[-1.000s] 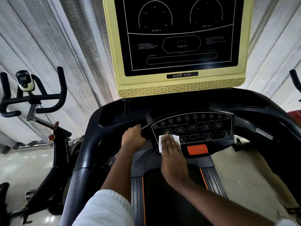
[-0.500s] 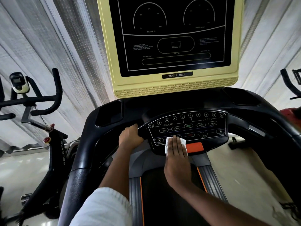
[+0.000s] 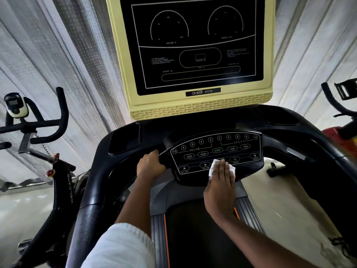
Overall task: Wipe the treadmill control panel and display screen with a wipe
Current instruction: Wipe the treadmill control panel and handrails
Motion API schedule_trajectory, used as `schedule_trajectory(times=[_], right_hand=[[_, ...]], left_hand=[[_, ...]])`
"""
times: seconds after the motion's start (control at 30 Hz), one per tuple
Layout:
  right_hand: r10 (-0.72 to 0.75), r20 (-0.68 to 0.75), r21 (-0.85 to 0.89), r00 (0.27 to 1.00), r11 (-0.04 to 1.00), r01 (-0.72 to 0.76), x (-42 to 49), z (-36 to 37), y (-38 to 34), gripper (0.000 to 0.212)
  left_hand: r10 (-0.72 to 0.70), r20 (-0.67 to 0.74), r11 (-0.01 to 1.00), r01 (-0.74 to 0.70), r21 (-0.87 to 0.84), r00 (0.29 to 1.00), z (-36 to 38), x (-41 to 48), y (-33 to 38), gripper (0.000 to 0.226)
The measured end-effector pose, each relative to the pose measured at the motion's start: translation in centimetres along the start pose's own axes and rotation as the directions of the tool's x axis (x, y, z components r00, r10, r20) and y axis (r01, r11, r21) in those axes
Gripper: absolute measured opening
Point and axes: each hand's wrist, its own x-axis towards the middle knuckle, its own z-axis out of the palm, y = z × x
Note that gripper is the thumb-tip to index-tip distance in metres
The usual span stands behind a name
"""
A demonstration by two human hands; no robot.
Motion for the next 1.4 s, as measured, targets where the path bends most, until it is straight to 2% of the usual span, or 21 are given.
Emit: schedule_trajectory(times=[0.1,0.23,0.4,0.53,0.6,0.73,0.77,0.8,0.87,0.93,1.03,1.1,1.2,1.3,1.4], right_hand=[[-0.114,0.021,-0.006,0.993,0.993,0.114,-0.3,0.0,1.2,0.062],[0.116,-0.071,0.102,0.991,0.989,-0.109,2.0,-0.4,2.4,0.062],[0.056,-0.03,0.091,0.998,0.994,-0.054,1.6,-0.3,3.3,0.063],[0.26,-0.106,0.173,0.96,0.955,-0.24,5.2,-0.6,6.8,0.063],[0.276,-0.13,0.218,0.952,0.945,-0.244,4.5,-0.3,6.3,0.062],[0.192,-0.134,0.281,0.972,0.948,-0.149,2.3,0.7,5.7,0.061],[0.228,-0.138,0.319,0.964,0.932,-0.175,3.2,0.6,6.4,0.061],[0.3,-0.13,0.377,0.945,0.897,-0.232,4.5,0.2,7.2,0.06],[0.485,-0.076,0.537,0.871,0.756,-0.374,7.5,-0.9,8.8,0.053],[0.592,-0.043,0.635,0.804,0.638,-0.436,8.1,-1.5,8.5,0.051],[0.624,-0.05,0.752,0.78,0.537,-0.381,4.3,-0.5,4.8,0.056],[0.629,-0.002,0.828,0.777,0.436,-0.352,2.0,-0.7,3.0,0.055],[0.734,0.088,0.863,0.674,0.282,-0.419,3.2,-3.2,3.0,0.05],[0.768,0.116,0.869,0.63,0.229,-0.44,4.4,-4.6,3.2,0.049],[0.741,0.141,0.839,0.657,0.262,-0.476,1.9,-3.0,1.0,0.043]], left_hand=[[0.001,0.001,1.0,-0.001,0.005,1.0,0.1,0.1,0.0,0.022],[-0.006,0.0,1.0,0.006,0.006,1.0,0.2,0.2,-0.1,0.022],[-0.008,0.001,1.0,0.008,0.008,1.0,0.4,0.3,-0.2,0.022],[-0.003,-0.004,1.0,0.003,0.012,1.0,0.4,0.3,-0.1,0.022],[-0.002,-0.006,1.0,0.002,0.008,1.0,0.4,0.3,-0.1,0.021],[-0.009,-0.004,1.0,0.009,0.008,1.0,0.2,0.1,0.0,0.021],[-0.012,-0.002,1.0,0.012,0.01,1.0,0.2,0.1,0.0,0.021],[-0.012,-0.001,1.0,0.012,0.012,1.0,0.1,0.1,0.1,0.022],[-0.01,-0.006,1.0,0.01,0.014,1.0,0.0,0.0,0.1,0.023],[-0.006,-0.013,1.0,0.006,0.011,1.0,0.1,0.0,0.2,0.022],[-0.004,-0.026,1.0,0.005,0.02,1.0,0.1,-0.2,0.2,0.022],[0.009,-0.035,1.0,-0.008,0.028,0.999,0.2,-0.3,0.1,0.023],[0.02,-0.036,0.999,-0.019,0.028,0.999,0.2,-0.3,-0.1,0.025],[0.024,-0.035,0.999,-0.023,0.024,0.999,0.0,-0.4,0.0,0.025],[0.017,-0.029,1.0,-0.017,0.016,0.999,0.0,-0.4,0.1,0.025]])
